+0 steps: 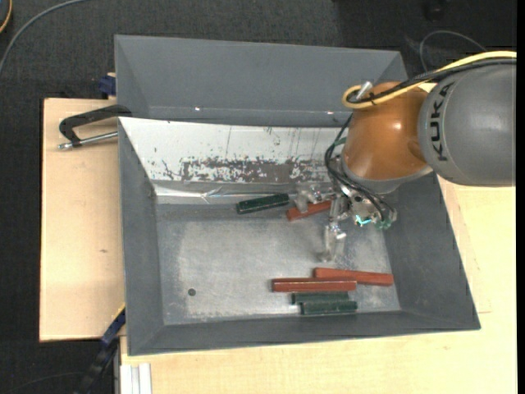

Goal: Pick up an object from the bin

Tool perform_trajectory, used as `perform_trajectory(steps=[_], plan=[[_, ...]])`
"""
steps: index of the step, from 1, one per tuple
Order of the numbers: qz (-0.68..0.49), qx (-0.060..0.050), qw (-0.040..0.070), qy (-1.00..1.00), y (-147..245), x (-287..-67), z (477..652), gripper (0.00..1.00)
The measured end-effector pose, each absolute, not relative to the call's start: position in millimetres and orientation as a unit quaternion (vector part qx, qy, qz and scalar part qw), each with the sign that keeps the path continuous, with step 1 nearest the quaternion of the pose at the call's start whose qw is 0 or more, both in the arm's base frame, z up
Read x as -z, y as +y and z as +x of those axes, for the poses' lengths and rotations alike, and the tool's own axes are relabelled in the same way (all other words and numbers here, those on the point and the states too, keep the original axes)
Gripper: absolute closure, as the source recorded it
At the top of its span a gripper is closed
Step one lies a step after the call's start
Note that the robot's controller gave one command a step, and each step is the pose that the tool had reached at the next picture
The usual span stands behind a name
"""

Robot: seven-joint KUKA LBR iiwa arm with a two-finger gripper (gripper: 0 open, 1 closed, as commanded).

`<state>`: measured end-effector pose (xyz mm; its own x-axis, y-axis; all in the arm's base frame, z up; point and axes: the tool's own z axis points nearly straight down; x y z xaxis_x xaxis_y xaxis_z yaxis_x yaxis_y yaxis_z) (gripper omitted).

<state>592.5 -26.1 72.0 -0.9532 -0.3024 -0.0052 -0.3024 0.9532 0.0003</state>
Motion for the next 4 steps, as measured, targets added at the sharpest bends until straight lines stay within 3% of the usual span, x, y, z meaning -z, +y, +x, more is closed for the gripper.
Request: perform_trajectory(steps=[3, 4], plan=[[-0.153, -0.001, 0.002, 0.988, -26.1, -72.0, 592.5, 0.00], [-0.071, -0.001, 0.004, 0.997, -15.6, -79.4, 604.1, 0.00]])
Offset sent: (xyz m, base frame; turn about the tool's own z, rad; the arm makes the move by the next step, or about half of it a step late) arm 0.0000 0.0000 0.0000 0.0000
